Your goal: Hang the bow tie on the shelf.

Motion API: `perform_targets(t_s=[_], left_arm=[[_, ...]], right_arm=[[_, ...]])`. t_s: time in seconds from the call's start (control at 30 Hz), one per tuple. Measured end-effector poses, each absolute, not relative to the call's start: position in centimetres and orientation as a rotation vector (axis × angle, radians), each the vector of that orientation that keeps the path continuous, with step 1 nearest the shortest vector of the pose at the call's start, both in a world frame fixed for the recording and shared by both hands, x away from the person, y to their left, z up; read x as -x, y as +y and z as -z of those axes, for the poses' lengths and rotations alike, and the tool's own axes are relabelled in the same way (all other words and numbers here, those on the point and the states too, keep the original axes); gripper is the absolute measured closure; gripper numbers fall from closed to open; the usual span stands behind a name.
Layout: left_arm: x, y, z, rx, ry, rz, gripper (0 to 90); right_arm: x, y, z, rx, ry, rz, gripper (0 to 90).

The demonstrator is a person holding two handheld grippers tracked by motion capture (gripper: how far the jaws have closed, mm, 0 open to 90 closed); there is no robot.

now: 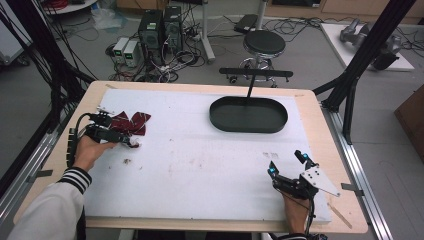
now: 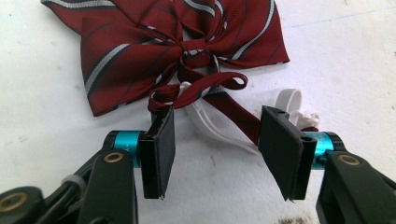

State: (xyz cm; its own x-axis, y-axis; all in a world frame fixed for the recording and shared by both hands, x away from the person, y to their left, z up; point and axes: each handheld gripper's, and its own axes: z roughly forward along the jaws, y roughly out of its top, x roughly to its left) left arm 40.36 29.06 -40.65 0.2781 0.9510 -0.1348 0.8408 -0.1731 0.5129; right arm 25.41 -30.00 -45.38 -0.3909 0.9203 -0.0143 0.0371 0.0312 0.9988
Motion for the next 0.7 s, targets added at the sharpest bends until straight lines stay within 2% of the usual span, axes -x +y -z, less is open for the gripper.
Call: perform_targets(t_s=[0.13,0.47,0.7], left_arm=[[-40.6,28.8,40.8,-2.072,1.629,-0.316,51.9],[-41.2,28.6,41.3,-2.074,1.674,-0.312,53.9],[-41.5,28.3,41.4,-2.097,1.675,-0.305,63.4]], right_arm=[[-25.4,-30.0,45.4,-0.996,1.541,-1.456,4.3],[-25.4,-30.0,45.4,-0.994,1.54,-1.456,4.3],[-25.4,-30.0,45.4,-0.992,1.54,-1.456,4.3]])
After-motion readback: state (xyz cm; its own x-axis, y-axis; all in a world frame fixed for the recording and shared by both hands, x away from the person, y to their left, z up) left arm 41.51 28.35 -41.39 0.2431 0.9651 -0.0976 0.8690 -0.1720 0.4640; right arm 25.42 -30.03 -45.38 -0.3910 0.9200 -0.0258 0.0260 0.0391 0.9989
